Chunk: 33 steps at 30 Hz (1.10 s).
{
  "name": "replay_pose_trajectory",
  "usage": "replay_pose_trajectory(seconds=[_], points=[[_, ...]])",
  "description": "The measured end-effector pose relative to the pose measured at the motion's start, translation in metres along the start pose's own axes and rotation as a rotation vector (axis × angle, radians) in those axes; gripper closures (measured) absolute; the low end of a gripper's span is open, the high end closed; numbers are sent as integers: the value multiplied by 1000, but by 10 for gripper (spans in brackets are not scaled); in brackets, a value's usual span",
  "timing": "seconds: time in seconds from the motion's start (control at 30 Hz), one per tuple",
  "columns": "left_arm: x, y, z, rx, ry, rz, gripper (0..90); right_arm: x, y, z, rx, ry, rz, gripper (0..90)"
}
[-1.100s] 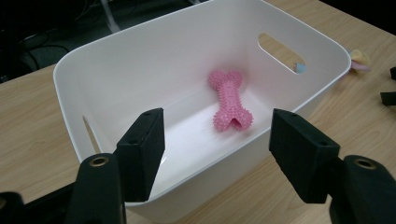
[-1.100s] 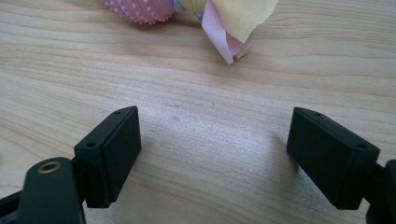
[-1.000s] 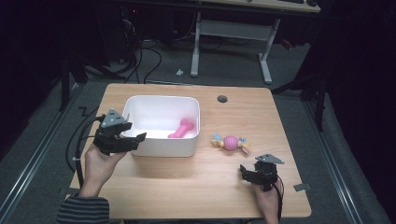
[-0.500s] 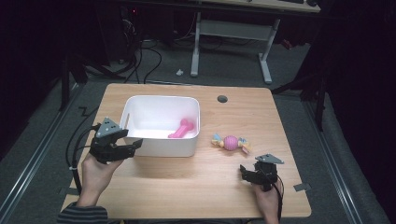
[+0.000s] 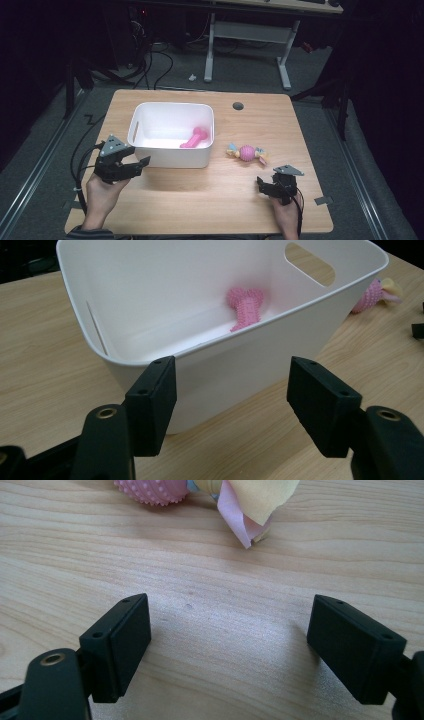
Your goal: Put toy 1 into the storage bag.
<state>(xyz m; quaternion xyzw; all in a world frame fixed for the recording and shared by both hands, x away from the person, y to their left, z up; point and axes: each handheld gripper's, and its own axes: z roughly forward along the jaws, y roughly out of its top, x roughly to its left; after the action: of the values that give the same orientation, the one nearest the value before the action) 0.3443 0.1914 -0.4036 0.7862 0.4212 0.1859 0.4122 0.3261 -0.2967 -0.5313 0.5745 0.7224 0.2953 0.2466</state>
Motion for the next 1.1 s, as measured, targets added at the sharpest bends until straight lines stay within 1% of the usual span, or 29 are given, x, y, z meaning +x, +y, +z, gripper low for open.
replay_pose_trajectory(seconds=[0.33, 0.53, 0.77, 0.9, 1.07, 1.1], points=[[0, -14, 5, 12, -15, -23, 371, 0, 0, 0, 1, 0, 0, 176], [0, -24, 9, 20, -37, -49, 371, 0, 0, 0, 1, 0, 0, 176], [2, -35, 11, 30, -44, -80, 371, 0, 0, 0, 1, -1, 0, 175], [2, -40, 13, 36, -38, -83, 371, 0, 0, 0, 1, 0, 0, 176], [2, -46, 19, 49, -40, -93, 371, 0, 0, 0, 1, 0, 0, 176], [3, -47, 20, 49, -48, -94, 370, 0, 0, 0, 1, 0, 0, 176]])
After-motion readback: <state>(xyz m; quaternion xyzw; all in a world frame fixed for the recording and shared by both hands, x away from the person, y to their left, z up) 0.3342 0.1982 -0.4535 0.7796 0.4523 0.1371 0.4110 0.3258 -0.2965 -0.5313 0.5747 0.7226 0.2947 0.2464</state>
